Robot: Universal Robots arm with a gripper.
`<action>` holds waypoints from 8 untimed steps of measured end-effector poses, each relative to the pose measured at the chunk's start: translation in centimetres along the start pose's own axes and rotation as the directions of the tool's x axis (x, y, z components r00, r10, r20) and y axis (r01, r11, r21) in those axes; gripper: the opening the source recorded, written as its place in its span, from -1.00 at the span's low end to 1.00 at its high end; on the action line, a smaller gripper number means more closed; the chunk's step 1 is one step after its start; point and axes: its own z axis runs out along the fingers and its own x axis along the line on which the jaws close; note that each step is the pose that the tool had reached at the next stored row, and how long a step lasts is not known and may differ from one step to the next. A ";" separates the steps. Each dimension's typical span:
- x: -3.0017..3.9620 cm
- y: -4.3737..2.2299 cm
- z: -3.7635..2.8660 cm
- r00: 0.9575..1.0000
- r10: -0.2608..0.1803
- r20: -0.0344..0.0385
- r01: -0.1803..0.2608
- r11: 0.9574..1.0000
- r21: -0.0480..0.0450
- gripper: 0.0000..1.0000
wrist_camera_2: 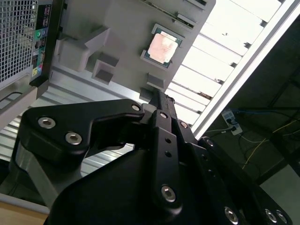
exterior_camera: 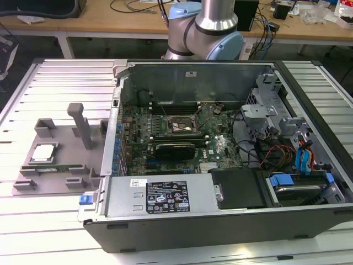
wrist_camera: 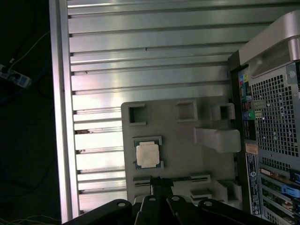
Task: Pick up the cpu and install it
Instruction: 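Pick up the cpu and move it towards the insertion slot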
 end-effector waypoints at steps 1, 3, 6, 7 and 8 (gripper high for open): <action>0.01 0.00 0.00 1.000 0.000 0.000 0.000 1.000 0.000 -0.79; 0.02 0.00 0.00 1.000 0.000 0.000 0.000 1.000 0.000 -0.79; 0.04 0.00 0.00 1.000 0.000 0.000 0.000 1.000 0.000 -0.79; 0.04 0.00 0.00 1.000 0.000 0.000 0.000 1.000 0.000 -0.79; 0.05 0.00 0.00 1.000 0.000 0.000 0.000 1.000 0.000 -0.54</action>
